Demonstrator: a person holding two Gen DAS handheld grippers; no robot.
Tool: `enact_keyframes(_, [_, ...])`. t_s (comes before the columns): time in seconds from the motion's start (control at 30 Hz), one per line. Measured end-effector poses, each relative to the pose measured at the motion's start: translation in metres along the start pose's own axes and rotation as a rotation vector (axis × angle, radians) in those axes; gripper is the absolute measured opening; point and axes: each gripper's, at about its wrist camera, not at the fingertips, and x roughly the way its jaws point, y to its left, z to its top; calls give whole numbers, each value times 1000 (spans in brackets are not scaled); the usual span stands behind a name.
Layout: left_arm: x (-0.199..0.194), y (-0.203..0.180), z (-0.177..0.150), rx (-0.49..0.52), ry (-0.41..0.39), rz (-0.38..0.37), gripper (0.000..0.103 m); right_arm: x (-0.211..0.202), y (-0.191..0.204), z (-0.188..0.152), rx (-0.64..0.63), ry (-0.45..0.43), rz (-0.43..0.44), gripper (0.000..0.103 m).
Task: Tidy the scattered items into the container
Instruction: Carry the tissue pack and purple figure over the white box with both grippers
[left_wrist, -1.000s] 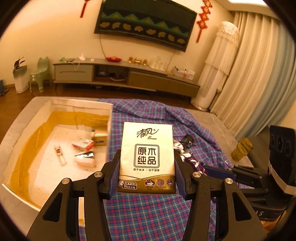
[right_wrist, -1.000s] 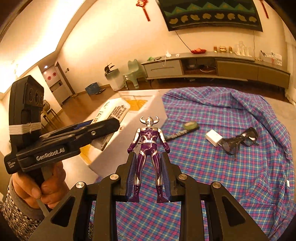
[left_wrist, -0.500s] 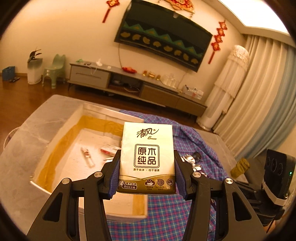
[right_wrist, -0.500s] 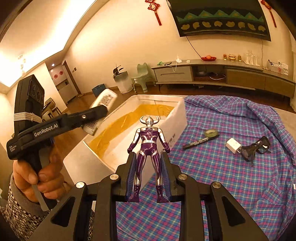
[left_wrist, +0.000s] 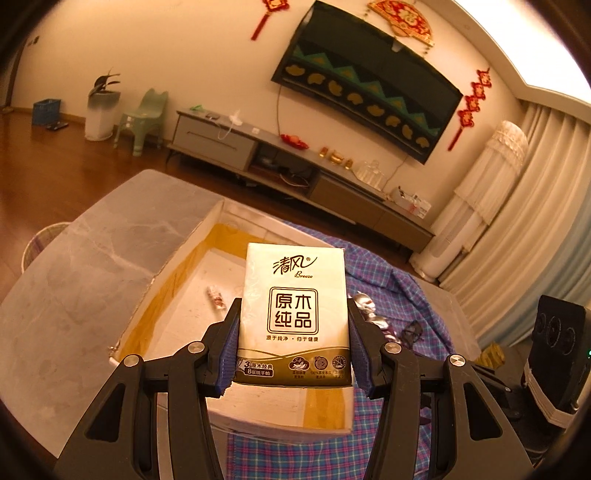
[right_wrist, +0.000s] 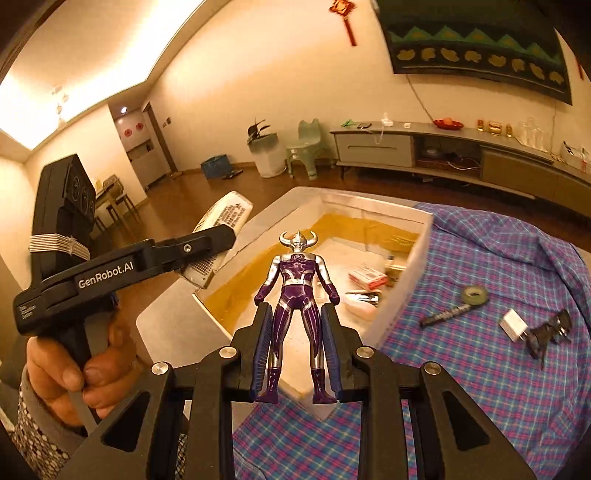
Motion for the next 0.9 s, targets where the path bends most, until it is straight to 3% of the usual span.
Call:
enact_keyframes(0.27, [23, 28, -2, -49, 51, 62, 53, 53, 10, 12, -57, 100, -39, 28])
enact_keyframes(0.57, [54, 37, -7, -28, 131, 120, 53, 105, 12, 9, -92, 239, -66, 28])
enact_keyframes(0.9, [73, 42, -15, 23, 167, 159, 53, 141, 9, 8, -90, 360, -75, 29])
